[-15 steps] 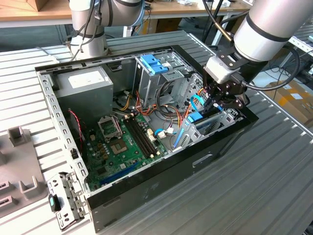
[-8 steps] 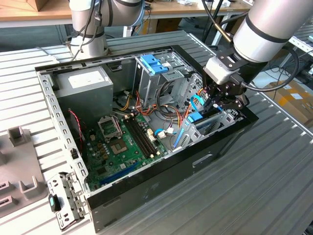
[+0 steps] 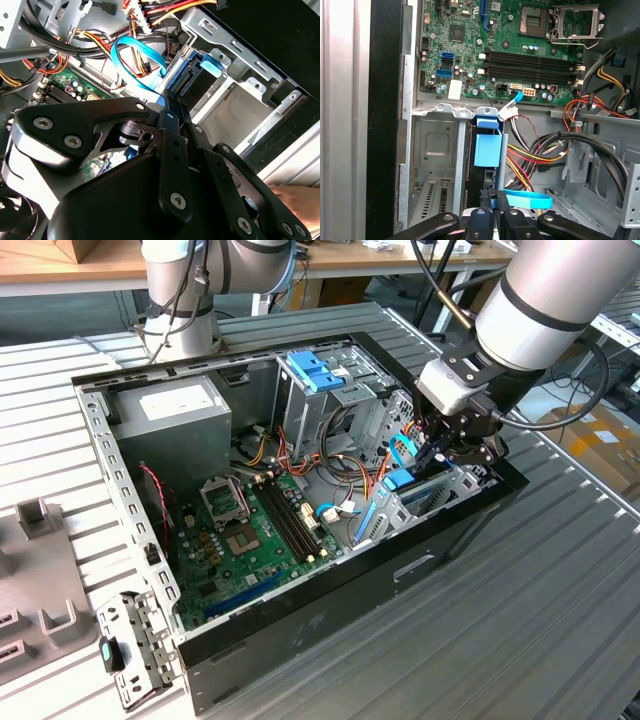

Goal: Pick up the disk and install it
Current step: 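Insert the first disk wire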

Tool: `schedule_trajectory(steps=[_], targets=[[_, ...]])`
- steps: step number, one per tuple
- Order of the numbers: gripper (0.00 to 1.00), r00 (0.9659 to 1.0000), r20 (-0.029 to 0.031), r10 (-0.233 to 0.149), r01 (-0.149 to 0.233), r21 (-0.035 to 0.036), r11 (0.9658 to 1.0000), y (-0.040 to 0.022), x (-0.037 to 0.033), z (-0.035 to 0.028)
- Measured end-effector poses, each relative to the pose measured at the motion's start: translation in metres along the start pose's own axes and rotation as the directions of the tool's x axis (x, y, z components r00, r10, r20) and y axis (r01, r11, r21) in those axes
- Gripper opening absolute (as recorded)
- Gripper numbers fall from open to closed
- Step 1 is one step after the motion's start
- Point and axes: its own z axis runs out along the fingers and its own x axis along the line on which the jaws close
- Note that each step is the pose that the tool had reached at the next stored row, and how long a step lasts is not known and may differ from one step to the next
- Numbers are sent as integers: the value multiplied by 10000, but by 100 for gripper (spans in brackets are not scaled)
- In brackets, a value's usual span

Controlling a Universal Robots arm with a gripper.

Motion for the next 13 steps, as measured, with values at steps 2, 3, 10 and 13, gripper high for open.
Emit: schedule_trajectory(steps=[2, 3, 10, 13], targets=[[16, 10000, 0, 0, 0, 0, 10000, 1, 1, 6], [16, 10000, 1, 0, 0, 0, 10000, 1, 1, 7], [17, 10000, 10, 0, 0, 2, 10000, 1, 2, 13], [29, 10000, 3, 0, 0, 0, 10000, 1, 1, 9]])
